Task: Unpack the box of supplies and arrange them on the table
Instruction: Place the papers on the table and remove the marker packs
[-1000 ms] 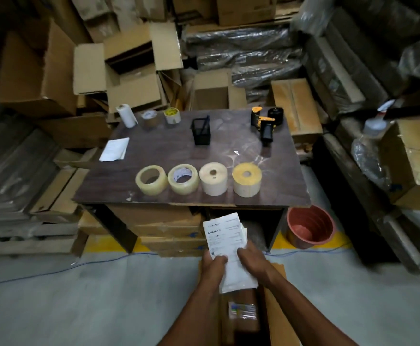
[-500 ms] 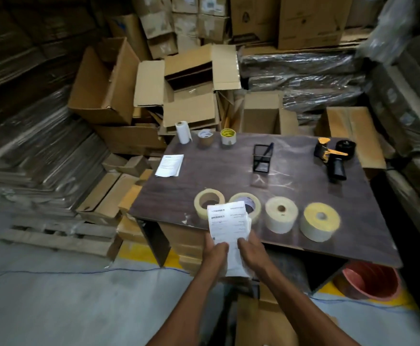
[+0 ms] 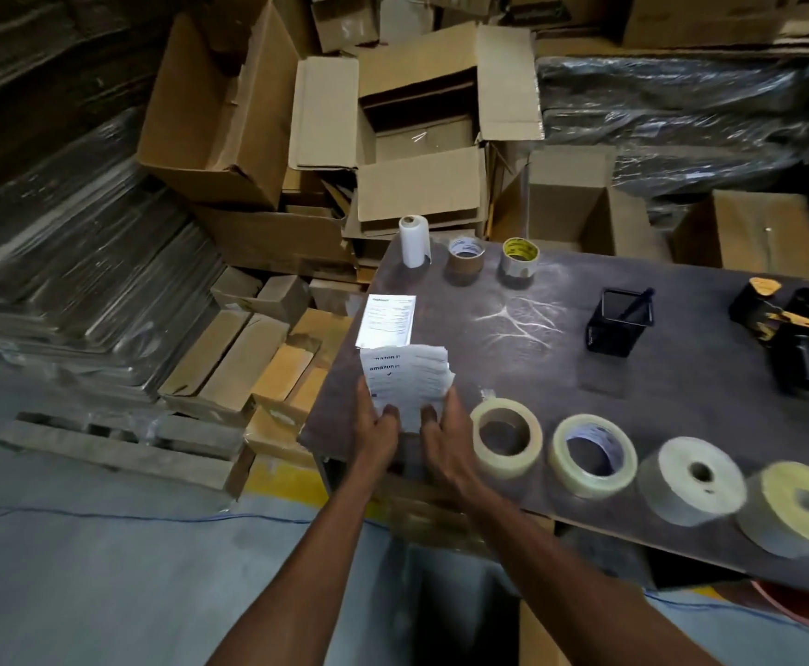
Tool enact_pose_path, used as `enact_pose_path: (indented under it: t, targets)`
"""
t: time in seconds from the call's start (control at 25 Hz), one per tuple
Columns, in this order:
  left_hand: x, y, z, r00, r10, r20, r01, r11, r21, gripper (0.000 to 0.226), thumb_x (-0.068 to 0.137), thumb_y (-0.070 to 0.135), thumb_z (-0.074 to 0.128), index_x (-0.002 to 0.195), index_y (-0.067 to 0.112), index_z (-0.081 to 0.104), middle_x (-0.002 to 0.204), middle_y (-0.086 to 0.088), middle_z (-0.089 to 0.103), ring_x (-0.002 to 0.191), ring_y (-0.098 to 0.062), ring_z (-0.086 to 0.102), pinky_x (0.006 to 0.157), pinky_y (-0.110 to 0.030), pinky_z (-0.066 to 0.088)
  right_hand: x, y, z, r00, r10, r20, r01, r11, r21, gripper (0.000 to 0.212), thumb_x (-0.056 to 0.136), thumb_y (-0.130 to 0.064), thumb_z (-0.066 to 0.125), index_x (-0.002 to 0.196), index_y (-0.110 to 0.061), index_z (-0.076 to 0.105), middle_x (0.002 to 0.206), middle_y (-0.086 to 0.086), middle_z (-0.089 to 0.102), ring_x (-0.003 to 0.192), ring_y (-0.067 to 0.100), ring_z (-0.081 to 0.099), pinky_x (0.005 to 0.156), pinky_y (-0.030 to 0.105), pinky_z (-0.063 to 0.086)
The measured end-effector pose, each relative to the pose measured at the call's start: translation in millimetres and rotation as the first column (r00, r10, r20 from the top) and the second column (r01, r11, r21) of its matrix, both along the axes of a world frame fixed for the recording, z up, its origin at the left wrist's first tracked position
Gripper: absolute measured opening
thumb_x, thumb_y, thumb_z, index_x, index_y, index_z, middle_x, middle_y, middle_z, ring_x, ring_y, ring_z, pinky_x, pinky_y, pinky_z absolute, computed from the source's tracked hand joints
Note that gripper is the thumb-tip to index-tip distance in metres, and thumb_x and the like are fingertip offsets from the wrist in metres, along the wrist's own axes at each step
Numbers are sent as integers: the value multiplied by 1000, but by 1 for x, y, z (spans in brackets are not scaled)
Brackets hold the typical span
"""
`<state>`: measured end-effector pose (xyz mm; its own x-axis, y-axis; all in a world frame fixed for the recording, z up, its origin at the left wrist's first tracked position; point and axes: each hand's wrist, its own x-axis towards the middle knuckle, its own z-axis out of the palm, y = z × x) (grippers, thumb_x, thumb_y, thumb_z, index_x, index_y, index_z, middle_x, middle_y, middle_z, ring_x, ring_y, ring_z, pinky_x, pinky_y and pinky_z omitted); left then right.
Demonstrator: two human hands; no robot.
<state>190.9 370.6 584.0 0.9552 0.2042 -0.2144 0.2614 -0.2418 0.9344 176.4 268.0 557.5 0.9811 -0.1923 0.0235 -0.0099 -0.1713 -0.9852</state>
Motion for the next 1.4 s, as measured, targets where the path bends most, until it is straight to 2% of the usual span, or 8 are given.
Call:
enact_pose_path:
  t: [0.12,0.24,0.64,0.76,0.96,1.12,1.24,1.4]
  targets:
    - [9,11,-26,1000,-11,-26,12,1000,27,64,97,15,53,153,23,22,138,-8,49,125,-25,50,102,-44,48,9,12,-31,999,-48,19,46,996,78,45,98,-36,50,140,-23,44,132,1,61,121,15,61,100,40,53]
    - [11,23,-69,998,-42,-36,43,999,26,70,81,34,54,144,33,24,137,-8,51,121,-29,53,98,-52,51,3,17,-57,998,-48,-50,51,996,66,43,95,-39,53,136,-26,47,128,-2,63,118,17,63,94,47,56]
    - [15,20,-76,979,-148,-137,164,981,108,72,102,31,47,157,20,2,158,-9,27,143,-30,31,116,-45,31,7,28,-69,984,-162,-76,163,987,6,23,104,-22,46,127,-20,48,121,-2,62,109,5,62,89,30,57]
    - [22,22,-75,980,-169,-109,179,980,90,63,102,26,48,155,19,14,154,-10,35,139,-30,38,111,-38,37,6,26,-69,989,-126,-79,126,992,-13,24,105,-24,46,127,-17,46,124,1,61,111,6,62,86,24,57]
    - [36,35,-70,944,-269,-190,282,958,47,51,85,29,54,133,16,43,128,-5,56,107,-17,56,72,-14,46,3,15,-60,977,-110,-181,101,993,-57,47,92,-39,47,129,-9,46,127,-1,59,111,7,60,80,4,48]
    - [31,36,-75,924,-264,-276,304,946,114,36,90,14,63,125,10,57,125,-8,64,97,-16,59,61,-12,44,-8,6,-72,928,-149,-342,124,988,-92,30,99,-25,54,123,-7,50,128,8,63,112,19,63,77,12,47]
    - [29,33,-77,950,-215,-225,260,945,197,34,87,15,68,120,6,63,122,-10,67,96,-17,61,60,-11,44,-9,4,-69,914,-173,-366,133,982,-133,29,100,-24,55,123,-7,53,127,7,64,103,12,60,68,5,42]
    - [26,29,-81,971,-136,-196,198,918,343,40,81,28,73,117,12,64,119,-10,63,105,-25,61,78,-33,56,-8,1,-58,922,-157,-353,107,982,-158,31,98,-22,56,125,-6,56,126,6,65,104,14,61,69,9,41]
